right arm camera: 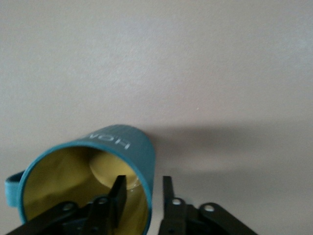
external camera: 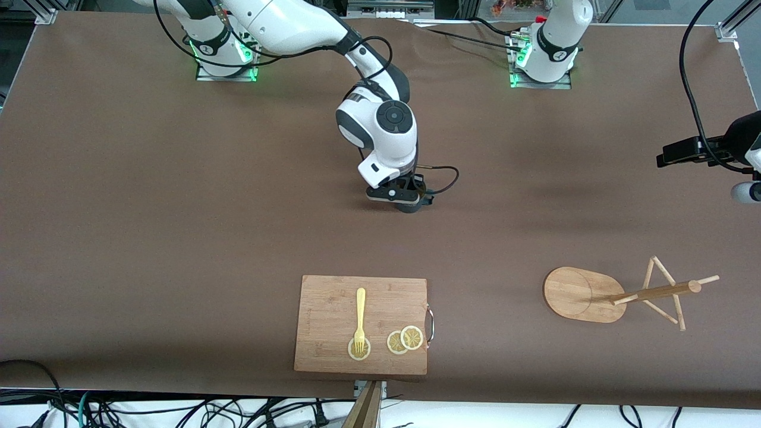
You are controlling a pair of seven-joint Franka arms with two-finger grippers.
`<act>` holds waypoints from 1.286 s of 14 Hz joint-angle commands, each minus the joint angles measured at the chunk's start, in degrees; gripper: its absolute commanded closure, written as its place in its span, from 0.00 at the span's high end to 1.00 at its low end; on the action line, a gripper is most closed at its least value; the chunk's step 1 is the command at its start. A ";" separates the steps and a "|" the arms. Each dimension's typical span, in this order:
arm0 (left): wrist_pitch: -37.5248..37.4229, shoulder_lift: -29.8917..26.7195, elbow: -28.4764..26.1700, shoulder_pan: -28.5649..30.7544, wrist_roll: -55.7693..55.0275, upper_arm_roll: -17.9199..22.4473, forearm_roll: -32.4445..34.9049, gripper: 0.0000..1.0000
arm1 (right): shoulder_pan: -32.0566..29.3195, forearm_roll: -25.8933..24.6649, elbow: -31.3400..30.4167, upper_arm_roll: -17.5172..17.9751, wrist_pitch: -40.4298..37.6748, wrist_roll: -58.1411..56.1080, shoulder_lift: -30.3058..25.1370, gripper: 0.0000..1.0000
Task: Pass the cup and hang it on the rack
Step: 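Carry the teal mug with the right gripper toward the table middle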
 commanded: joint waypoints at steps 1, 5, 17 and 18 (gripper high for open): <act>-0.97 0.20 0.59 0.53 4.36 -0.03 -1.03 1.00 | 0.38 -0.75 1.72 -0.76 -0.55 -0.62 -0.69 1.00; -0.62 -0.15 -1.86 -0.44 14.99 -0.30 -3.74 1.00 | -1.98 -0.49 1.72 -0.76 -7.47 -1.67 -6.57 1.00; 8.69 -0.24 -15.49 -1.40 45.58 -6.35 -16.14 1.00 | -6.29 0.73 0.41 -16.64 -42.81 -35.28 -28.46 1.00; 10.27 -0.24 -16.80 -1.41 47.25 -7.67 -16.14 1.00 | -6.56 1.52 -1.34 -19.28 -42.74 -41.69 -30.22 1.00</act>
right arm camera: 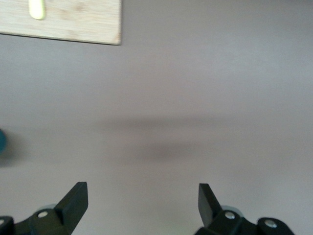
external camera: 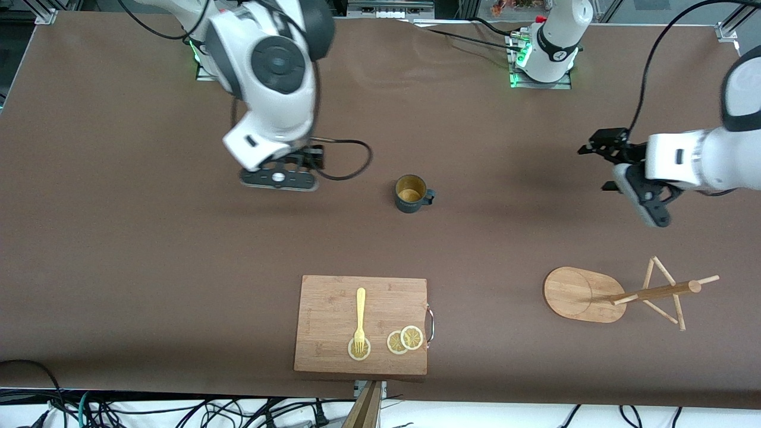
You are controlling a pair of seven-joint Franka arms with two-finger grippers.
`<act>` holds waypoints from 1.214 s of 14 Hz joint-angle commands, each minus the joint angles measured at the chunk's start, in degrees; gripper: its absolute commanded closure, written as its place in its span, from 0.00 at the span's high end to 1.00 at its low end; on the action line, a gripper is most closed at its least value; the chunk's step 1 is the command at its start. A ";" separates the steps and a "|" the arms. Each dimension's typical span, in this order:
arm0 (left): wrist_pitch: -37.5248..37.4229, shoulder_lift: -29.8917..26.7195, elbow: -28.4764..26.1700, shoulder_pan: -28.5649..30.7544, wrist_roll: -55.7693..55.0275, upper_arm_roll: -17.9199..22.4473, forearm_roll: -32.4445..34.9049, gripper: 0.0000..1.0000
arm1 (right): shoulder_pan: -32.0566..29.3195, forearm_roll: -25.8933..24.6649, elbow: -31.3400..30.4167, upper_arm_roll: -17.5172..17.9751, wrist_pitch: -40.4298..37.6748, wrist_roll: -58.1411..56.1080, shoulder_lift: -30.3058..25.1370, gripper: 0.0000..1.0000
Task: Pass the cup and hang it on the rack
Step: 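Release the mug with the right gripper while the left gripper approaches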
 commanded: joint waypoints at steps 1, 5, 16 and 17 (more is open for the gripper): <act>4.87 -1.38 -5.37 0.04 7.18 -3.31 -1.08 1.00 | -0.48 2.44 -6.28 -7.60 0.01 -15.66 -6.38 1.00; 16.19 -1.38 -15.55 0.04 22.37 -4.47 -8.78 1.00 | -5.82 6.84 -14.43 -12.31 5.27 -28.27 -12.70 1.00; 42.31 0.28 -32.53 -1.45 47.52 -9.57 -24.78 1.00 | -42.05 6.05 -24.06 12.84 10.99 -36.74 -23.27 1.00; 44.33 1.07 -33.76 -1.89 51.30 -9.57 -28.12 1.00 | -42.05 5.79 -24.05 12.75 11.70 -37.42 -23.36 1.00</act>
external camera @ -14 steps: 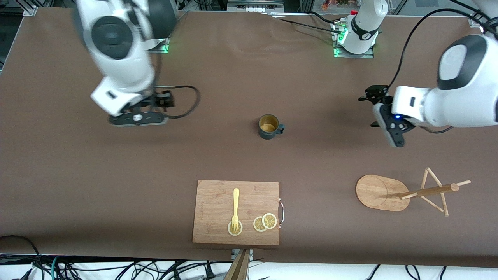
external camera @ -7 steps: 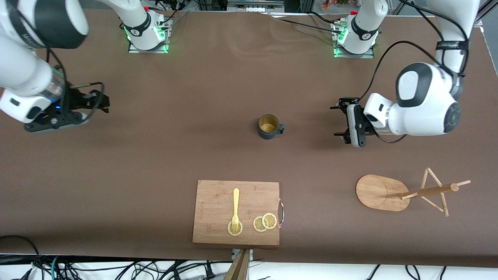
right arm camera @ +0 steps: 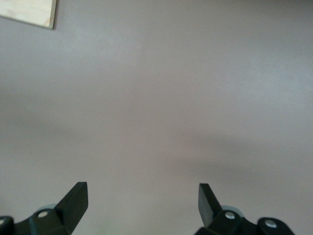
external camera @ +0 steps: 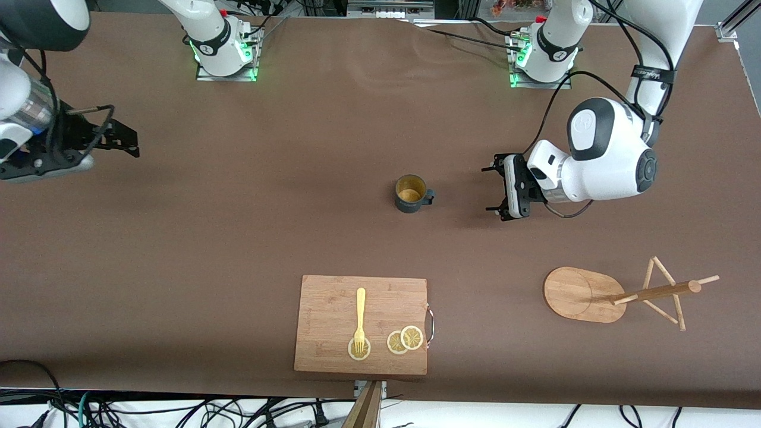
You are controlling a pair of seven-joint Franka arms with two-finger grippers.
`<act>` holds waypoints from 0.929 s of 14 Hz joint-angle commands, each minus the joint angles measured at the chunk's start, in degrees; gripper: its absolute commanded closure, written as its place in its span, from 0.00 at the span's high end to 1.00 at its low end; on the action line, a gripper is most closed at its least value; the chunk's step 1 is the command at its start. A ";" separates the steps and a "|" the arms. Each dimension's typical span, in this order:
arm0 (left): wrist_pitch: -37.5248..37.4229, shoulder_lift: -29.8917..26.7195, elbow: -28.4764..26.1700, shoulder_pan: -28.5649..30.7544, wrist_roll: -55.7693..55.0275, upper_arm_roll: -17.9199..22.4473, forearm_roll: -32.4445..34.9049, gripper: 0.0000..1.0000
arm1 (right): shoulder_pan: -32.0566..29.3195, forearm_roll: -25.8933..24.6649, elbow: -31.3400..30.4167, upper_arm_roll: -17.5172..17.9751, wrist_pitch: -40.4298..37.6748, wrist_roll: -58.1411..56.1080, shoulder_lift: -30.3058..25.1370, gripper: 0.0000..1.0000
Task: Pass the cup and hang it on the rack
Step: 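Release the mug with the right gripper while the left gripper approaches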
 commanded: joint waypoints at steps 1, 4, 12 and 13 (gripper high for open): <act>6.05 1.42 -4.54 -1.00 11.75 0.03 -8.44 1.00 | -1.79 -0.36 -0.79 1.35 1.23 0.45 -1.72 1.00; 9.92 3.97 -6.39 -2.23 21.08 0.03 -16.27 1.00 | -1.79 -0.27 -0.08 0.73 -0.09 1.33 -1.45 1.00; 14.32 11.79 -6.40 -4.60 43.32 0.03 -33.40 1.00 | -1.79 0.16 -0.17 -1.99 -0.88 0.54 -0.75 1.00; 15.11 12.75 -6.31 -5.04 45.87 0.03 -36.13 1.00 | -1.79 0.51 0.01 -2.08 -0.53 0.54 -0.40 1.00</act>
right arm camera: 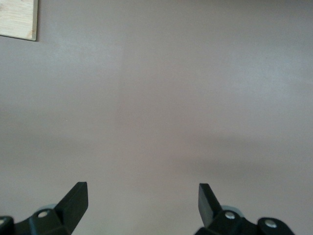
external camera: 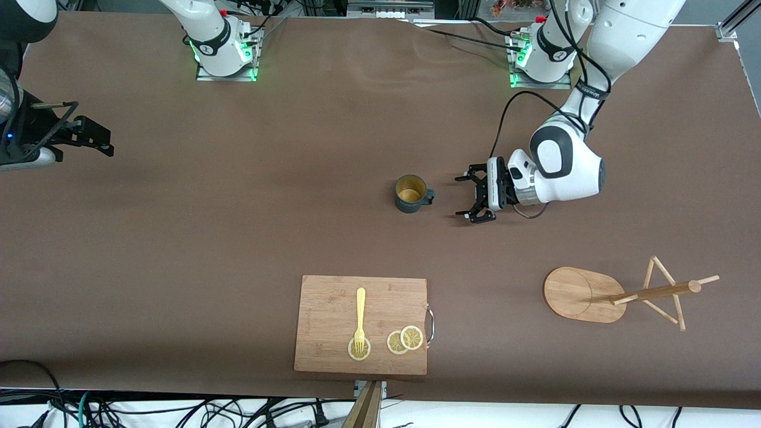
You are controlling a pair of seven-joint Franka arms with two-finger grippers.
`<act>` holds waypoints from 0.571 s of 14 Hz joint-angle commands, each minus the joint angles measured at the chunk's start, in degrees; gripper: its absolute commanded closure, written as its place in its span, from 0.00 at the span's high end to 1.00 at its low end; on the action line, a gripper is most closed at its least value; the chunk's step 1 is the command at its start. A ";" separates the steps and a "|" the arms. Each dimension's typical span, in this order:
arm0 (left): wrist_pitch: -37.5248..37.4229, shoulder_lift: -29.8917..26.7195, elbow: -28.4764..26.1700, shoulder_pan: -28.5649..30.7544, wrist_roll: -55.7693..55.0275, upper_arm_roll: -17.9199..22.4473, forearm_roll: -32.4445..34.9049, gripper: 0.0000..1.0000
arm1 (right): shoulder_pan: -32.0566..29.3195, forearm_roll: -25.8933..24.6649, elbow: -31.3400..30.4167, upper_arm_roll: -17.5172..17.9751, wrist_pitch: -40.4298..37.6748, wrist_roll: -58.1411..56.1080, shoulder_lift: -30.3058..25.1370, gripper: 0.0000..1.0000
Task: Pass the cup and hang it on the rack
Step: 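Lower the left gripper onto the mug handle and close it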
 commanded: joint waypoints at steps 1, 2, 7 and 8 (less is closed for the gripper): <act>2.43 2.60 0.53 -1.44 8.01 0.04 -6.78 1.00 | -0.38 0.24 0.53 0.35 -0.07 -0.35 0.05 1.00; 2.87 3.39 0.70 -1.53 9.34 0.04 -7.67 1.00 | -0.47 0.33 0.89 0.36 -0.50 -0.43 0.14 1.00; 2.97 6.04 1.84 -3.98 11.46 0.04 -9.87 1.00 | -0.20 0.50 0.98 0.53 -0.59 -0.44 0.14 1.00; 2.97 6.21 2.02 -4.25 11.46 0.04 -9.96 1.00 | -0.20 0.50 0.98 0.53 -0.68 -0.52 0.14 1.00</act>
